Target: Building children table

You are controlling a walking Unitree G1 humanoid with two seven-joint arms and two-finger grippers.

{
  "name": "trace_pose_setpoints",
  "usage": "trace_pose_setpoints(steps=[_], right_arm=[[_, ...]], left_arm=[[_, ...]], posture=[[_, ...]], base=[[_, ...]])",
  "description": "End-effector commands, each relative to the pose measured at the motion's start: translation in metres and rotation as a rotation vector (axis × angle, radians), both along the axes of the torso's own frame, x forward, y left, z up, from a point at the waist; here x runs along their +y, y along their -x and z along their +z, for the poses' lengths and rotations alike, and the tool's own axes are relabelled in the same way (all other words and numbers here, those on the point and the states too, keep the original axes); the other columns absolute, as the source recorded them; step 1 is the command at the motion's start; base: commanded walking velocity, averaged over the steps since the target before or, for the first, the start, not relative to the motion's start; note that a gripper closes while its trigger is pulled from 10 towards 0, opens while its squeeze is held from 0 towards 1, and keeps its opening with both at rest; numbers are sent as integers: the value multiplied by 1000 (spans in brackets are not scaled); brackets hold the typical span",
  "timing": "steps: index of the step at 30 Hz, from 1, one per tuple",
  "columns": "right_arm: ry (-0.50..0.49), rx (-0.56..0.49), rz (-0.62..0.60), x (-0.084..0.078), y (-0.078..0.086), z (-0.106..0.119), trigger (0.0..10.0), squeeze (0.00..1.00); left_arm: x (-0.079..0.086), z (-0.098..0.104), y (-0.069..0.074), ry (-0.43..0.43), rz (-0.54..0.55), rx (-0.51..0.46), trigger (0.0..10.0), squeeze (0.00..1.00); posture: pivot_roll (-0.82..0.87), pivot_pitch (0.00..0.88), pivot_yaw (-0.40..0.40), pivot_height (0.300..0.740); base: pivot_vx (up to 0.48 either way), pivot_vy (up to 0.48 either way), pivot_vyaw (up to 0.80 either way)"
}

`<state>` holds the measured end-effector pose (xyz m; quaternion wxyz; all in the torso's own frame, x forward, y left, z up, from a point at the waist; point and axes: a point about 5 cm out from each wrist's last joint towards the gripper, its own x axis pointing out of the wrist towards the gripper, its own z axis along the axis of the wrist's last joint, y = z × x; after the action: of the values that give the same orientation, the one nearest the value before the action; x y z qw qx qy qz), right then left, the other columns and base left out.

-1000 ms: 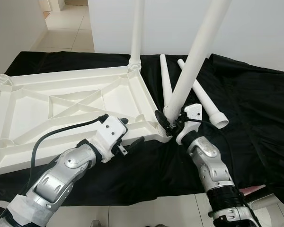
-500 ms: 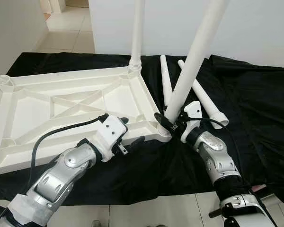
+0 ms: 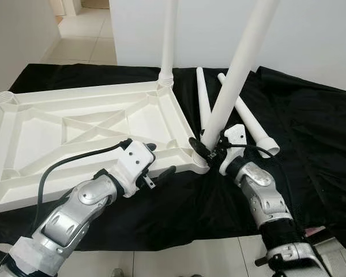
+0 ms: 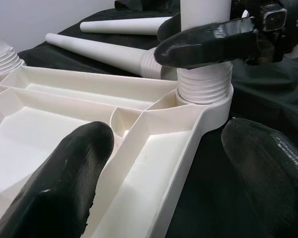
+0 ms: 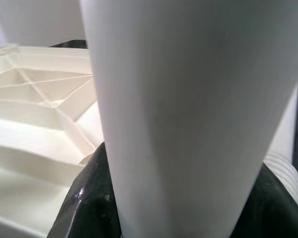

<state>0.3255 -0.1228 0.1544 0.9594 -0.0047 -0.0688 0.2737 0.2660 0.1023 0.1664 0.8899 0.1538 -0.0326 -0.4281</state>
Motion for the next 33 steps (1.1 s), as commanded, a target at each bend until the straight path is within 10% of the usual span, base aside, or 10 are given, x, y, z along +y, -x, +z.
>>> trace_pose_setpoints(steps=[1,12,25,26,27,28,33], right_arm=[[-22,25,-30,3,2,-2,10000,0],[-151,82,-456,21,20,-10,10000,0],[-175,116,-505,29,30,-9,10000,0],[-186,112,-500,29,30,-7,10000,706],[-186,112,-500,29,30,-7,10000,706],[-188,88,-486,27,30,-4,10000,1000],[-148,17,-399,23,29,1,10000,1000]], left_arm=[[-4,-4,5,-50,-157,39,10000,0],[1,-5,3,-58,-142,38,10000,0],[4,-5,2,-69,-148,40,10000,0],[4,-5,1,-70,-147,39,10000,0],[4,-5,1,-70,-147,39,10000,0],[4,-5,1,-69,-148,38,10000,0],[4,-5,2,-66,-145,37,10000,0]], posture=[[-20,86,-41,740],[-21,91,-44,740],[-24,97,-40,740],[-22,98,-39,740],[-22,98,-39,740],[-21,98,-40,740],[-20,100,-42,740]], base=[[0,0,0],[0,0,0],[0,0,0],[0,0,0],[0,0,0],[0,0,0],[0,0,0]])
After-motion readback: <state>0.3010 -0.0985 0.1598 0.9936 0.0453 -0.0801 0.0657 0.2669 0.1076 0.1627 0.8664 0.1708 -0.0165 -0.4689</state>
